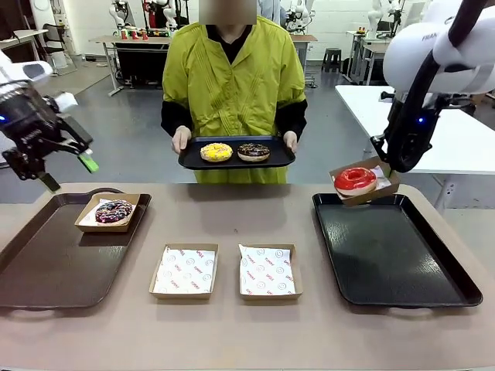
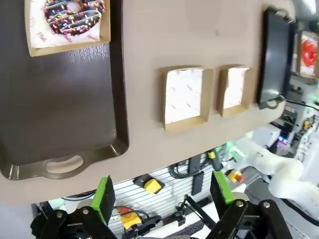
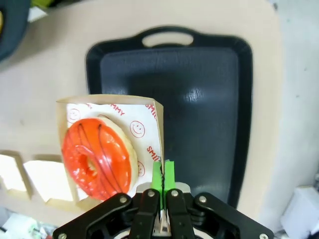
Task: Individually package the donuts and arrange them on the tray.
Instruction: Place the picked Paper togo box on the Handle tray while simultaneously picking up another Paper togo box from the table with the other hand.
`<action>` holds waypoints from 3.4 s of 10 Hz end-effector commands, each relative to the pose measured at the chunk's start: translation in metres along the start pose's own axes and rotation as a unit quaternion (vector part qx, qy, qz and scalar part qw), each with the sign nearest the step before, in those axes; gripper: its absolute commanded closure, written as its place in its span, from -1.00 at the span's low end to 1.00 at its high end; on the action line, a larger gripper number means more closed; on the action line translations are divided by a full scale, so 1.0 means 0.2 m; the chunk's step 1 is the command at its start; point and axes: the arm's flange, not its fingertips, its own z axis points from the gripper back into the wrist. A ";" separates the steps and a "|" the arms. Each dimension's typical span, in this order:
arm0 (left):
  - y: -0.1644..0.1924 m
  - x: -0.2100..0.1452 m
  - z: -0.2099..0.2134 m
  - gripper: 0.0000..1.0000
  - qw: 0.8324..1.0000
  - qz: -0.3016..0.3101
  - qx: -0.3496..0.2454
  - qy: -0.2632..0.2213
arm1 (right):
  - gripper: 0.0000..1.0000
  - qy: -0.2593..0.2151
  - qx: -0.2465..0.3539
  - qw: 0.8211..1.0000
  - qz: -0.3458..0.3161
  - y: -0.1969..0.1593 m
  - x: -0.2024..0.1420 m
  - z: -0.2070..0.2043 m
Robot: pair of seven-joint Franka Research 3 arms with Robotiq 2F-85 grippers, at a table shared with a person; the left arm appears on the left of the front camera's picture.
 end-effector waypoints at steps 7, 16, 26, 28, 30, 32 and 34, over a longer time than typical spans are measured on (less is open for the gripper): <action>-0.36 -0.08 -0.72 -1.00 0.982 0.012 0.176 -0.067 | 0.97 0.012 -0.001 1.000 -0.008 -0.02 0.04 -0.16; -0.39 -0.14 -1.10 -1.00 0.970 -0.030 0.222 -0.097 | 0.97 0.012 -0.001 1.000 -0.008 -0.02 0.04 -0.16; -0.47 -0.11 -1.24 -1.00 0.964 0.017 0.245 -0.103 | 0.97 0.025 0.021 0.999 -0.011 -0.06 0.12 -0.35; -0.46 -0.07 -1.28 -1.00 0.962 0.031 0.250 -0.102 | 0.97 0.024 0.027 0.999 -0.008 -0.06 0.15 -0.42; -0.42 -0.04 -1.32 -1.00 0.964 0.033 0.245 -0.102 | 0.97 0.025 0.033 0.999 -0.008 -0.05 0.16 -0.48; -0.39 -0.03 -1.34 -1.00 0.965 0.036 0.241 -0.099 | 0.97 0.021 0.035 0.999 -0.004 -0.04 0.17 -0.52; -0.37 -0.03 -1.35 -1.00 0.965 0.036 0.242 -0.096 | 0.97 0.016 0.039 0.999 0.006 -0.03 0.19 -0.55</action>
